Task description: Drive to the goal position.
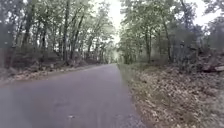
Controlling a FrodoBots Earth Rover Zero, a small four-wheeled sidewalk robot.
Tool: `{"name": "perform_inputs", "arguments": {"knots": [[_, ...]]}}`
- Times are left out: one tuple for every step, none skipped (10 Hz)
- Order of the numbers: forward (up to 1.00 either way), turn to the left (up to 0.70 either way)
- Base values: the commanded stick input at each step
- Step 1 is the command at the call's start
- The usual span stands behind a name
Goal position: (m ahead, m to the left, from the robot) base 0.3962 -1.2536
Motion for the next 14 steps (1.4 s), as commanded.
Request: {"name": "perform_inputs", "arguments": {"knots": [[0.7,0.0],[0.7,0.14],[0.7,0.14],[0.7,0.08],[0.7,0.02],[0.7,0.0],[0.7,0.0],[0.7,0.0],[0.7,0.0],[0.7,0.0],[0.7,0.03],[0.7,0.09],[0.7,0.14],[0.7,0.12]]}}
